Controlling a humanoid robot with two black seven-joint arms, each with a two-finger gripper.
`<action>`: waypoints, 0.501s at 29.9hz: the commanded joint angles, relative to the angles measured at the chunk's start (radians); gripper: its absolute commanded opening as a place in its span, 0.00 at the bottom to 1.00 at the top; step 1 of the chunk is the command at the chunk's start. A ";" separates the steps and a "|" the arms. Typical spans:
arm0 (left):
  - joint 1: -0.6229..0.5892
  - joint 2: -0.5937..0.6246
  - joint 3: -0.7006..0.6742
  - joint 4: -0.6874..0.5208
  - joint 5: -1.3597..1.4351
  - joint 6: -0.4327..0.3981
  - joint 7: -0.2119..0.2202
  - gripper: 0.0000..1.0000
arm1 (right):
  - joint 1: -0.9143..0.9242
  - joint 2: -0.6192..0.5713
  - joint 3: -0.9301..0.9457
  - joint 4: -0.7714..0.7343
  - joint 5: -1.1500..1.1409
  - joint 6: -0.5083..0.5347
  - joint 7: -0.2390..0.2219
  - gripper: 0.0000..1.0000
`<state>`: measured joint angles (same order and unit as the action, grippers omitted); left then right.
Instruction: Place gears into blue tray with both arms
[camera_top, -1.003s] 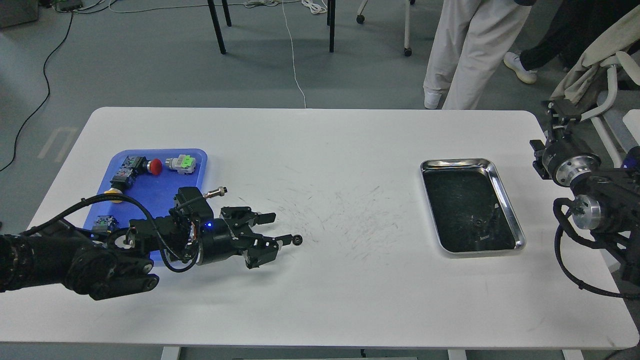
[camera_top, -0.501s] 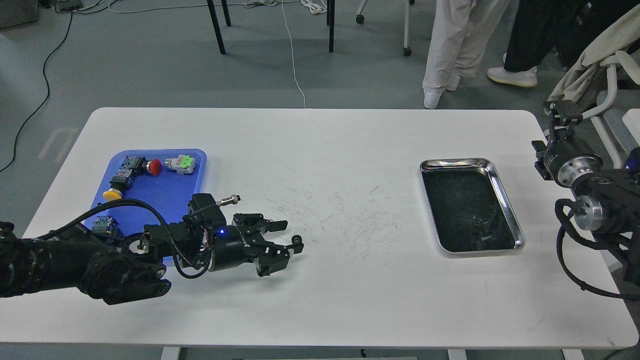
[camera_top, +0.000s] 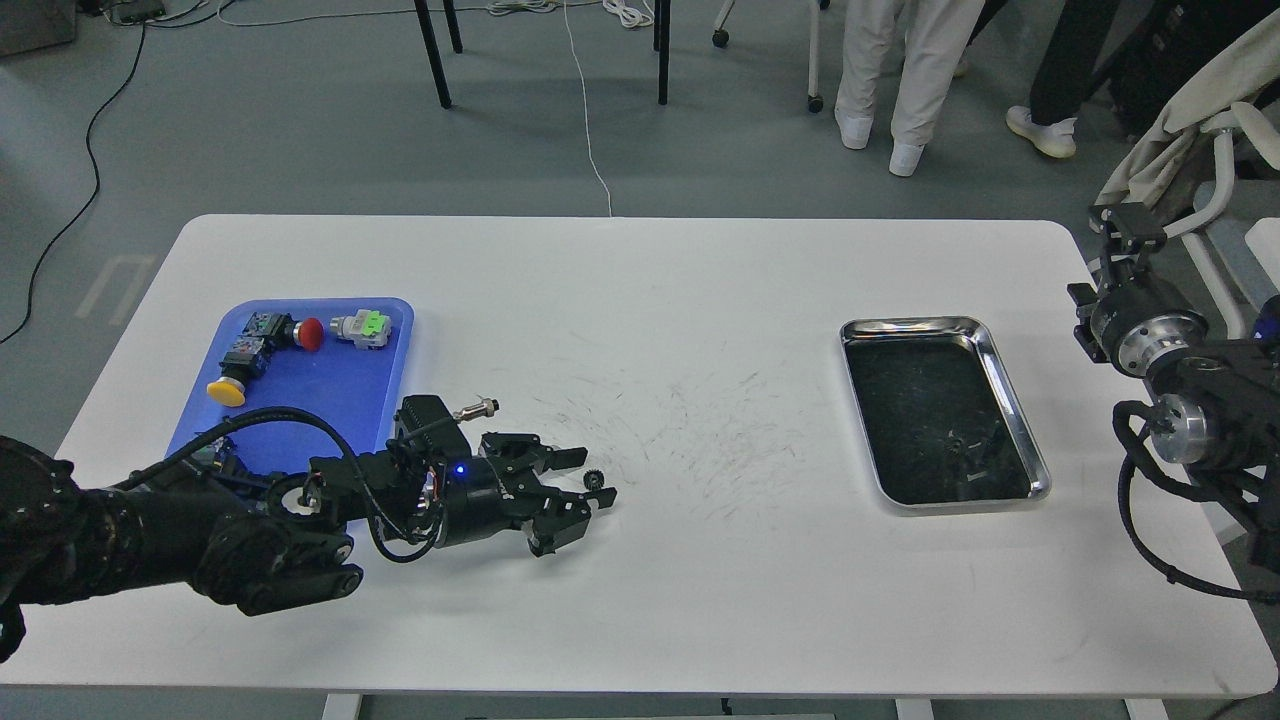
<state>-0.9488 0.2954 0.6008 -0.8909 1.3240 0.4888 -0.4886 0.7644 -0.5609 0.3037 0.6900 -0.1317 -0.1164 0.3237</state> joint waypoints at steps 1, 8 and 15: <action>0.011 -0.021 -0.003 0.013 0.000 0.000 0.000 0.60 | -0.007 0.001 0.000 0.000 0.000 0.000 0.000 0.96; 0.013 -0.038 -0.003 0.058 -0.002 0.000 0.000 0.56 | -0.005 -0.004 -0.011 0.000 0.000 0.000 0.000 0.96; 0.025 -0.039 -0.004 0.067 0.000 0.000 0.000 0.51 | -0.005 -0.004 -0.014 0.000 0.000 0.001 0.000 0.96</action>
<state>-0.9288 0.2561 0.5960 -0.8258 1.3230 0.4893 -0.4892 0.7589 -0.5646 0.2908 0.6905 -0.1319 -0.1156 0.3237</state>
